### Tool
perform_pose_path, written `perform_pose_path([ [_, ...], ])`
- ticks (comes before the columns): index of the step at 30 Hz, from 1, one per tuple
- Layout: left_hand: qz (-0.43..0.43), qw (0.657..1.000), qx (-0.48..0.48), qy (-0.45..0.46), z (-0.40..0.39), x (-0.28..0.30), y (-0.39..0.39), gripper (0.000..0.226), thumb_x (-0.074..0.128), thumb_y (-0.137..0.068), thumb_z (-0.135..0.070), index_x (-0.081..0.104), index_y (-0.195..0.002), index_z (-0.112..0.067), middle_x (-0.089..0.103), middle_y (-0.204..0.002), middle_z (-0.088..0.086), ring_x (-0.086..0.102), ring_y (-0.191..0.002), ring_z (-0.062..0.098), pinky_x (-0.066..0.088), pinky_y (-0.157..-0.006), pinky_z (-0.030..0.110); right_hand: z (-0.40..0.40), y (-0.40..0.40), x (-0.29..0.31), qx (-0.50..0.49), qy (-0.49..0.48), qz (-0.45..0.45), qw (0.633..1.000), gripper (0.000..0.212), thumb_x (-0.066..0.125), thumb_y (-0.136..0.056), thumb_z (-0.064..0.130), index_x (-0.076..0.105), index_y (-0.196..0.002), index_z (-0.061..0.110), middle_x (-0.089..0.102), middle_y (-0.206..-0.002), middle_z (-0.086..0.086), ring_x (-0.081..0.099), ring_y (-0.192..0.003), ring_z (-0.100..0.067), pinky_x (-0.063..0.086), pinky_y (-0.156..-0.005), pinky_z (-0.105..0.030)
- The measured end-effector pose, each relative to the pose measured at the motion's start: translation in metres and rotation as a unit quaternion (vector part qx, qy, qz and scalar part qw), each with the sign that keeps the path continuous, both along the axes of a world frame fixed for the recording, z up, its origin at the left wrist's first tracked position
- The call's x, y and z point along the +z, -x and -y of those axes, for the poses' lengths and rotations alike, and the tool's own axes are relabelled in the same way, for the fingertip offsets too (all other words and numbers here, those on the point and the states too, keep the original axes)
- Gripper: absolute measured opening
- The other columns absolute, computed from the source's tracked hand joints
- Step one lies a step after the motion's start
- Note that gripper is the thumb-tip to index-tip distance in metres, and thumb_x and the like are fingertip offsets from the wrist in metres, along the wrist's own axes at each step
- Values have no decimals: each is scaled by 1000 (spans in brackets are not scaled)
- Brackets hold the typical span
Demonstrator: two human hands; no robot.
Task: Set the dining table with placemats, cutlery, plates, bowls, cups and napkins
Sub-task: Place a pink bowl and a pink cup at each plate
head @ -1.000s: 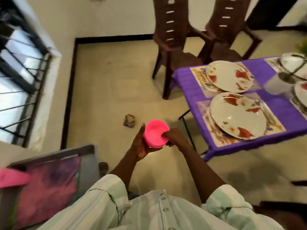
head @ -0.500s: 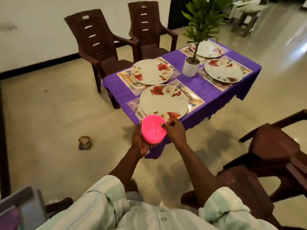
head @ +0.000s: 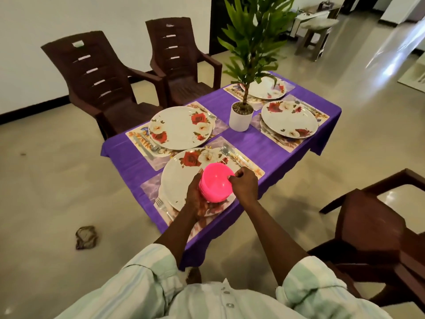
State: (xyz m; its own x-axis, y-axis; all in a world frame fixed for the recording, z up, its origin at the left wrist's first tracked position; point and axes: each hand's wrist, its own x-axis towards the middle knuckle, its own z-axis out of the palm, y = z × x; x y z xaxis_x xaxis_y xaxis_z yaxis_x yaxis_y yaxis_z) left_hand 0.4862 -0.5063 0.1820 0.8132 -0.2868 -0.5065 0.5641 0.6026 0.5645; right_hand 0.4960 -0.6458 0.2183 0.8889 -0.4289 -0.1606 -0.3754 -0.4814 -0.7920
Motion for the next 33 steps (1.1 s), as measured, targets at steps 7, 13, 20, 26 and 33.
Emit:
perform_pose_path([
  [7, -26, 995, 76, -58, 10, -16, -74, 43, 54, -89, -52, 60, -120, -23, 58, -130, 13, 55, -117, 35, 44, -97, 63, 2, -80, 7, 37, 41, -17, 998, 27, 63, -83, 9, 47, -62, 17, 51, -61, 2, 51, -60, -18, 30, -49, -26],
  [13, -59, 983, 152, -78, 37, -21, -116, 47, 46, -94, -51, 55, -126, -17, 56, -134, 11, 54, -122, 32, 43, -104, 54, 20, -138, -7, 93, 70, -3, 993, 17, 57, -90, 14, 60, -74, 11, 60, -73, -1, 55, -67, -17, 36, -53, -26],
  [20, -63, 942, 327, 34, 95, -14, -156, 42, 43, -95, -52, 61, -116, -21, 62, -115, 11, 52, -119, 33, 36, -107, 59, 65, -220, -8, 223, 56, 26, 973, 20, 54, -90, 17, 55, -71, 11, 58, -73, -5, 51, -73, -28, 27, -60, -32],
  [26, -46, 897, 438, 32, 124, -19, -151, 53, 52, -86, -59, 61, -125, -23, 62, -124, 19, 56, -114, 45, 39, -94, 72, 103, -285, 4, 226, -15, 48, 973, 15, 55, -91, 14, 65, -88, 3, 68, -90, -16, 58, -86, -33, 39, -72, -37],
  [33, -63, 857, 511, 25, 117, -21, -135, 67, 61, -80, -58, 55, -132, -17, 56, -131, 23, 52, -119, 48, 47, -88, 65, 104, -309, -26, 268, 0, -69, 961, 19, 53, -85, 9, 64, -97, 0, 67, -102, -21, 61, -98, -39, 41, -75, -36],
])
